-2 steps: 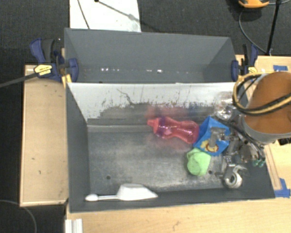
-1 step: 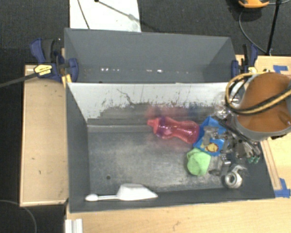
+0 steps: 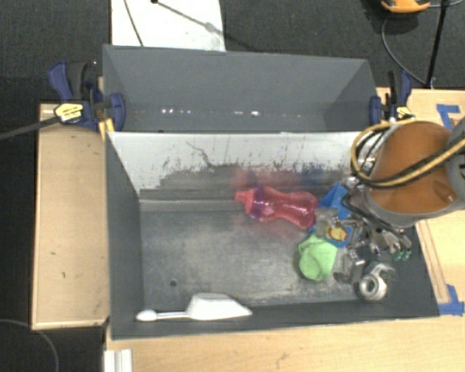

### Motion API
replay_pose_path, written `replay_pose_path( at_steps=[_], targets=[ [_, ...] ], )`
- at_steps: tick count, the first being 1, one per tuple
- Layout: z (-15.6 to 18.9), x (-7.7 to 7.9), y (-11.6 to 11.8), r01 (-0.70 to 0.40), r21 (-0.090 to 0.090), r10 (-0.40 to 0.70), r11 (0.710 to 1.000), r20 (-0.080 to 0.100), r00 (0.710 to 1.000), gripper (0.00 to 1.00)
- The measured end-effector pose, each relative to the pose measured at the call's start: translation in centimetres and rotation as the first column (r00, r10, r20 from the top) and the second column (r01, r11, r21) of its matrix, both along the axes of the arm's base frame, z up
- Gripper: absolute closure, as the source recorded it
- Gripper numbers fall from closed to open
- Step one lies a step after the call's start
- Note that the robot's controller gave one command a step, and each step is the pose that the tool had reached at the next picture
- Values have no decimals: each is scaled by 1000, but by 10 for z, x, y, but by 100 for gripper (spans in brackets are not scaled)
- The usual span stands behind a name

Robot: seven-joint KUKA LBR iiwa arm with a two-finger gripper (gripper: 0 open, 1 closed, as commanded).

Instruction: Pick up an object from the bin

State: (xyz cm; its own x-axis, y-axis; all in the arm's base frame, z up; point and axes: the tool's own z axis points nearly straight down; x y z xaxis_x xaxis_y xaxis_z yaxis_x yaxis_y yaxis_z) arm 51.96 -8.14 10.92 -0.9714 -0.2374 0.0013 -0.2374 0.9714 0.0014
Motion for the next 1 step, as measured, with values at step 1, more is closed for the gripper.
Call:
replay_pose_path(
  at_steps=[1],
  targets=[
    [38, 23, -4, -162, -2, 162, 987, 8, 987, 0]
  ],
)
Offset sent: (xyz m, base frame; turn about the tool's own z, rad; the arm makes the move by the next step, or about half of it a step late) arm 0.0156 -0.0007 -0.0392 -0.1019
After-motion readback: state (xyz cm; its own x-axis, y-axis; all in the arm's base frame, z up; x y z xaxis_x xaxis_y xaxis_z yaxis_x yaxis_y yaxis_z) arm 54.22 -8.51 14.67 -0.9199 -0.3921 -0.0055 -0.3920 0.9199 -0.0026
